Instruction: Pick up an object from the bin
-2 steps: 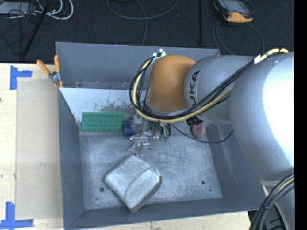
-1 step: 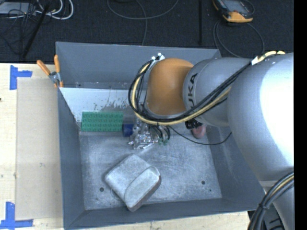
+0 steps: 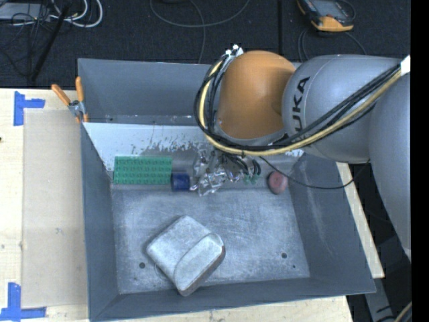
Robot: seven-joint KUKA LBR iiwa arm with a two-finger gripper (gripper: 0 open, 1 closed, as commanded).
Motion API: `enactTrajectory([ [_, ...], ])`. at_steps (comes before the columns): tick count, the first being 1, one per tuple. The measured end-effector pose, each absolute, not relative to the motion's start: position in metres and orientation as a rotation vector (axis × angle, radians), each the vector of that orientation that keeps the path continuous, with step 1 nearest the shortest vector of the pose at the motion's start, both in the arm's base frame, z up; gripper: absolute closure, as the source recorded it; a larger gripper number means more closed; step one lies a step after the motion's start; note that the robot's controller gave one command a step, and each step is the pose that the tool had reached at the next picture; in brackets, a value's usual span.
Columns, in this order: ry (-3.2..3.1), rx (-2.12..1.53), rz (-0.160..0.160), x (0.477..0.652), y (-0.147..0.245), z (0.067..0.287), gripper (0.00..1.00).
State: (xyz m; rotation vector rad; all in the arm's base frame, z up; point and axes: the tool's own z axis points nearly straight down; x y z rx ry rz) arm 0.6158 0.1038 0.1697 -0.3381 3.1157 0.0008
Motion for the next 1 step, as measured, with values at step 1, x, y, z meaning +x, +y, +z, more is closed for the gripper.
enactTrajectory([
  [1, 3.128, -0.241, 0.004, 0.6087, 0.0965, 0.0721, 1.0],
])
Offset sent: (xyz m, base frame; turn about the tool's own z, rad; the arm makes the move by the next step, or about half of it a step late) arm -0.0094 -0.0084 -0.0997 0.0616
